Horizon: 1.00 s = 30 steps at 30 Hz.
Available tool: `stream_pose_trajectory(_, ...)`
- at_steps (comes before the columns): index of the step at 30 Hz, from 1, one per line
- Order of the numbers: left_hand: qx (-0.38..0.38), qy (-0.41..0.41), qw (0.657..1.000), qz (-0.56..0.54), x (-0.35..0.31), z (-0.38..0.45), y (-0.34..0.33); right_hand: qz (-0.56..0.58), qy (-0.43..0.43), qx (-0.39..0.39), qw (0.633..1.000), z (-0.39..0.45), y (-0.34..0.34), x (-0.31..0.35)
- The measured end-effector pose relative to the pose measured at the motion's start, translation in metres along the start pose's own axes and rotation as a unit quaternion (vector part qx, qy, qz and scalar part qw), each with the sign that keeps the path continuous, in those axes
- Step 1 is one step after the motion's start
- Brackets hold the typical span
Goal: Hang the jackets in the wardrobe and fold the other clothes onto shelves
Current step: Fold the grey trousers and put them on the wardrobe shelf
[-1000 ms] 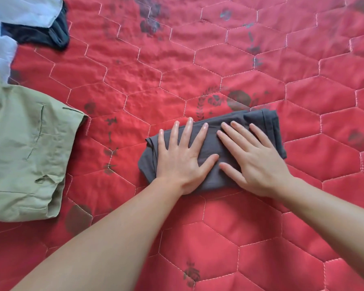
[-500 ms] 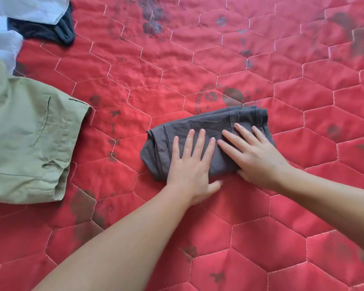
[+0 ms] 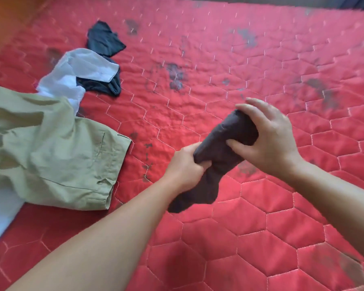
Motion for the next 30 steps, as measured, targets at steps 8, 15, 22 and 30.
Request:
stream_pose_trajectory(8, -0.039, 0.054, 0.948, -0.311, -0.085, -0.097, 0.118, 0.605, -0.357, 0.258, 0.663, -0.002, 0.073, 0.139)
stream_pose_trajectory(15, -0.264, 0.062, 0.908, -0.319, -0.137, -0.195, 0.230, 0.452, -0.225, 0.103, 0.857, 0.037, 0.158, 0.273)
stream_pose_trajectory(22, -0.480, 0.092, 0.842, -0.228, -0.168, -0.332, 0.314, 0.430, -0.002, 0.134, 0.893, 0.033, 0.214, 0.417)
stream_pose_trajectory(30, -0.682, 0.157, 0.682, -0.211, -0.151, -0.550, 0.343, 0.465, 0.197, 0.295, 0.811, -0.068, 0.261, 0.598)
Point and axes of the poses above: each hand's wrist, its own z-axis towards the middle knuckle, its own y-axis out of the back of the hand, x = y × z, the point moved 2 cm from there along z, towards the middle knuckle, and after that the axes turned 6 degrees about -z, right-handed, at the moved point
